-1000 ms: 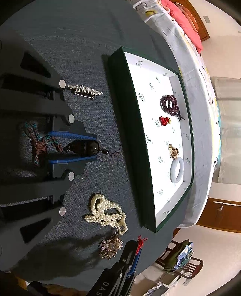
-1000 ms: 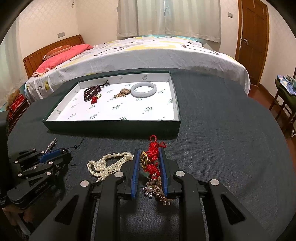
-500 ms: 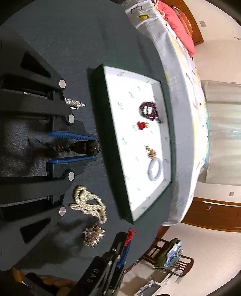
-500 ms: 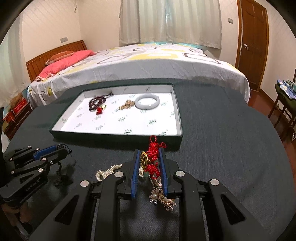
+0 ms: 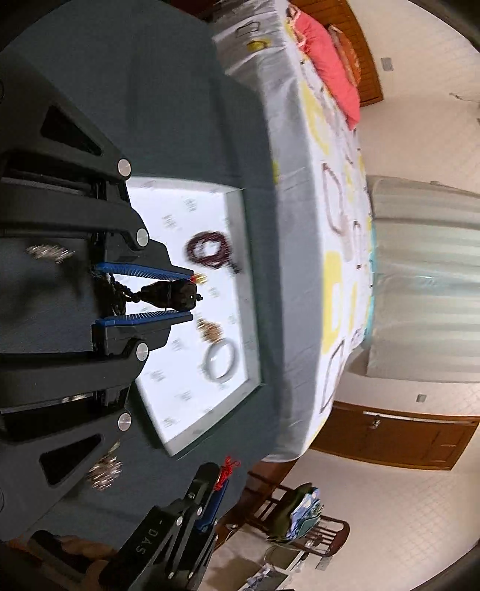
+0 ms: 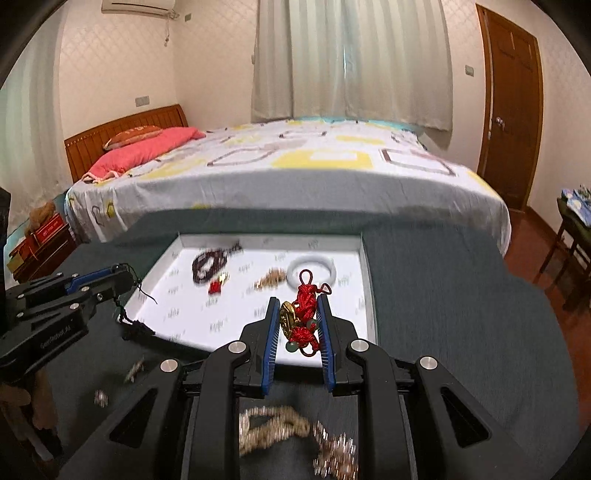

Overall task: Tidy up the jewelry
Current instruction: 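Carry both pendants into the box and open both tools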

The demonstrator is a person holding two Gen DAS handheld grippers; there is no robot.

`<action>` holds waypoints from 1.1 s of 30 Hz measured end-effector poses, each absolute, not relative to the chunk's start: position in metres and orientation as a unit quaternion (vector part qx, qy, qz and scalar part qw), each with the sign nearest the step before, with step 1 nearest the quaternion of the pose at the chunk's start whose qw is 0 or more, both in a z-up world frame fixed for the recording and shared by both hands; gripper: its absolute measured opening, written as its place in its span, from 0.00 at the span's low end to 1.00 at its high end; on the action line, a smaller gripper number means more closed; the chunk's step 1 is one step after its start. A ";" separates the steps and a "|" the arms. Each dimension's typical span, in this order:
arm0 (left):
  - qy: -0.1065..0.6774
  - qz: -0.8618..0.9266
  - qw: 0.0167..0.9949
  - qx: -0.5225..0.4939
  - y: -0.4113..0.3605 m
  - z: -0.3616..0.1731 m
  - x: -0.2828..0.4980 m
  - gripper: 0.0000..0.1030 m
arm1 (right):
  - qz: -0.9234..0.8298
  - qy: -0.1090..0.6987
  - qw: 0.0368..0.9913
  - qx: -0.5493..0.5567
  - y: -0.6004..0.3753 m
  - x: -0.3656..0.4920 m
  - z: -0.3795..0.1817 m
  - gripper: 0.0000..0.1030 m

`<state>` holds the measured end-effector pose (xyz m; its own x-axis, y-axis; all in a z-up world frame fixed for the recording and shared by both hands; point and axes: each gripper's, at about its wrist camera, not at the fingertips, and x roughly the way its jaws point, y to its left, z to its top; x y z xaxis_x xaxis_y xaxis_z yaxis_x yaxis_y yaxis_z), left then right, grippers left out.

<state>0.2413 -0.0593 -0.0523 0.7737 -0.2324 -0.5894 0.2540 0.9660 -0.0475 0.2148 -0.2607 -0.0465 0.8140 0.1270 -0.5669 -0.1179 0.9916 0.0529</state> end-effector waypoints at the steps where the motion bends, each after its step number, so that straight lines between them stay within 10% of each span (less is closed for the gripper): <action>1: 0.306 -0.128 0.943 0.015 -0.058 -0.049 0.247 0.16 | 0.064 0.294 0.954 0.005 -0.260 0.220 -0.043 0.20; 33: 0.436 -0.106 0.893 0.025 -0.045 -0.147 0.353 0.16 | 0.071 0.422 0.904 -0.006 -0.252 0.327 -0.135 0.21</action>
<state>0.3527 -0.0449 -0.1469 0.5967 -0.1683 -0.7846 0.2114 0.9762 -0.0486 0.3269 -0.2518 -0.1350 0.6339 0.1234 -0.7635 -0.1332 0.9899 0.0494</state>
